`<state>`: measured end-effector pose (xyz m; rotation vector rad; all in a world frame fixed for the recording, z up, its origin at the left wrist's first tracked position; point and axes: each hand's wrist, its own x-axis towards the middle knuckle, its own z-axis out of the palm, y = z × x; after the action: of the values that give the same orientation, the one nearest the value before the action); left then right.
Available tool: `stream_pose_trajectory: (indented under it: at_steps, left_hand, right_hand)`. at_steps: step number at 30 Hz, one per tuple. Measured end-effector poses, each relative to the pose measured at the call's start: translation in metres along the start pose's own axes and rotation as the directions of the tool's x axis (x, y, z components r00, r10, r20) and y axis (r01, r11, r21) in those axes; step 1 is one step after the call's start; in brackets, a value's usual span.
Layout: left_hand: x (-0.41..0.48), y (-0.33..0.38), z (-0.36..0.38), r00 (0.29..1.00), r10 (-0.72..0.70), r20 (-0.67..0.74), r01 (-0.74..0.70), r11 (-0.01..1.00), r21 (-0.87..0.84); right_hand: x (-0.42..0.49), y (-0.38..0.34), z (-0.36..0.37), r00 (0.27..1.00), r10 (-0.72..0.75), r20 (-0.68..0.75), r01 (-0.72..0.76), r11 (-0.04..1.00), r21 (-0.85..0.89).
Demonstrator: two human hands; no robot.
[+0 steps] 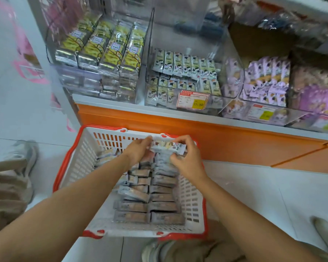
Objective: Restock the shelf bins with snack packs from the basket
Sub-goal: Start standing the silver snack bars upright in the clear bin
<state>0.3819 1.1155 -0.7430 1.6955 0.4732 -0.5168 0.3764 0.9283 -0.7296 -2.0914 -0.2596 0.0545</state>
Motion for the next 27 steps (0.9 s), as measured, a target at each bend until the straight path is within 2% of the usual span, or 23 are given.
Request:
stream_pose_trajectory:
  at_steps: [3,5,10,13,14,15,17,18,19,20,21,23,25,27]
  left_hand:
    - [-0.014,0.02,0.007,0.997,0.074,-0.035,-0.078,0.985,-0.153]
    - [-0.022,0.03,0.008,0.987,0.126,-0.103,-0.142,0.974,-0.175]
    - [-0.036,0.05,0.006,0.942,0.288,-0.171,-0.297,0.955,-0.025]
    - [-0.049,0.063,0.005,0.871,0.441,-0.217,-0.41,0.895,0.175]
    - [-0.054,0.068,0.004,0.819,0.522,-0.237,-0.461,0.845,0.269]
    - [-0.058,0.072,0.002,0.735,0.624,-0.266,-0.516,0.768,0.378]
    - [-0.059,0.077,-0.006,0.477,0.832,-0.284,-0.571,0.539,0.619]
    - [-0.056,0.079,-0.01,0.364,0.898,-0.248,-0.551,0.422,0.72]
    - [-0.052,0.08,-0.015,0.29,0.937,-0.195,-0.516,0.325,0.792]
    - [-0.048,0.082,-0.019,0.265,0.955,-0.13,-0.483,0.248,0.84]
    - [-0.042,0.083,-0.022,0.277,0.959,-0.066,-0.453,0.191,0.871]
    - [-0.033,0.084,-0.026,0.349,0.936,0.038,-0.394,0.109,0.913]
    - [-0.024,0.08,-0.028,0.426,0.9,0.088,-0.34,0.069,0.938]
    - [-0.018,0.075,-0.029,0.449,0.888,0.101,-0.293,0.04,0.955]
  right_hand:
    - [-0.003,-0.014,-0.012,0.998,-0.061,-0.012,0.061,0.998,0.02]
    - [-0.006,-0.021,-0.018,0.995,-0.096,0.025,0.096,0.995,-0.007]
    - [-0.014,-0.036,-0.034,0.981,-0.188,0.053,0.193,0.974,-0.115]
    - [-0.009,-0.05,-0.048,0.967,-0.255,0.015,0.254,0.952,-0.169]
    - [-0.006,-0.056,-0.054,0.963,-0.268,-0.012,0.262,0.949,-0.176]
    - [-0.003,-0.063,-0.06,0.959,-0.279,-0.042,0.267,0.947,-0.178]
    - [0.006,-0.078,-0.074,0.947,-0.3,-0.115,0.277,0.944,-0.181]
    - [0.012,-0.087,-0.08,0.94,-0.303,-0.154,0.274,0.944,-0.186]
    - [0.02,-0.094,-0.085,0.935,-0.297,-0.194,0.261,0.946,-0.193]
    - [0.029,-0.101,-0.09,0.928,-0.292,-0.232,0.247,0.947,-0.203]
    - [0.04,-0.108,-0.094,0.918,-0.292,-0.267,0.237,0.946,-0.221]
    - [0.063,-0.114,-0.097,0.909,-0.273,-0.315,0.184,0.941,-0.284]
    - [0.087,-0.115,-0.097,0.917,-0.23,-0.326,0.101,0.924,-0.368]
    - [0.109,-0.113,-0.094,0.934,-0.185,-0.304,0.038,0.9,-0.433]
